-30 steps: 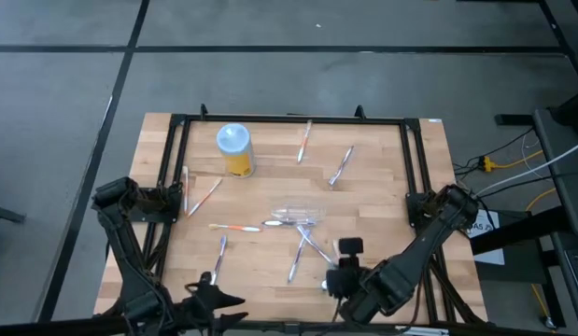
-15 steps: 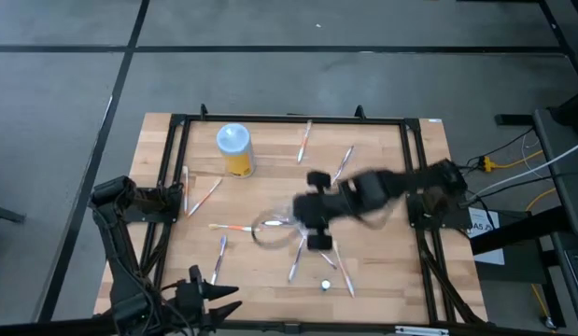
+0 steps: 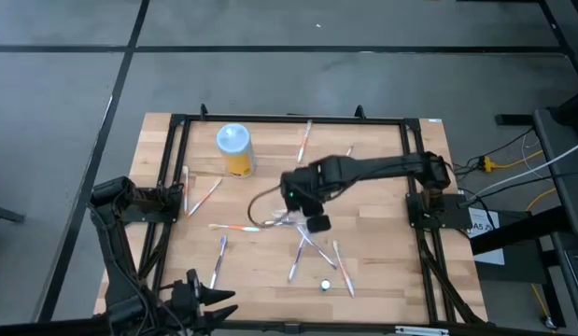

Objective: Pick & Place toothbrushing station
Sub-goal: Put the blue mouthwash into the middle compartment of the transparent organizer

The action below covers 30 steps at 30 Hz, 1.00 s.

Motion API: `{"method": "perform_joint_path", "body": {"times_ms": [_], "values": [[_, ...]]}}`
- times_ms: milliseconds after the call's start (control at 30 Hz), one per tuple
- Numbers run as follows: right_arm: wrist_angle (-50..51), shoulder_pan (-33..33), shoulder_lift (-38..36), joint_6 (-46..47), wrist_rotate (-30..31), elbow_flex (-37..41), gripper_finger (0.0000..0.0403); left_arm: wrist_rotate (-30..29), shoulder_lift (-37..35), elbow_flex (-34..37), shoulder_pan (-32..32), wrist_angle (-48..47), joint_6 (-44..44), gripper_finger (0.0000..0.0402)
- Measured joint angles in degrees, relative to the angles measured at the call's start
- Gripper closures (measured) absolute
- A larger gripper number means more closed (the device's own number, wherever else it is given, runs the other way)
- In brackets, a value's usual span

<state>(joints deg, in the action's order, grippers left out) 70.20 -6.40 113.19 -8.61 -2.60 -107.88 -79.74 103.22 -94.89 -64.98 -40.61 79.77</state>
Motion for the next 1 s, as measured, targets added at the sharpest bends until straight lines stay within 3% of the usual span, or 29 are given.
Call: {"method": "perform_joint_path", "body": {"times_ms": [300, 700, 1000], "values": [[-8.77, -0.53, -1.35, -3.88, 4.32, 4.27, 0.0305, 6.04, 0.00, 0.00, 1.83, -0.27, 2.60, 0.0258], [-11.65, 1.91, -1.33, -3.62, 1.49, 4.34, 0.0305, 6.14, 0.00, 0.00, 2.09, 0.15, 3.28, 0.0258], [-15.99, 1.84, -1.09, -2.20, 0.01, 12.18, 0.0305, 6.18, 0.00, 0.00, 2.09, 0.45, 3.56, 0.0258]]}}
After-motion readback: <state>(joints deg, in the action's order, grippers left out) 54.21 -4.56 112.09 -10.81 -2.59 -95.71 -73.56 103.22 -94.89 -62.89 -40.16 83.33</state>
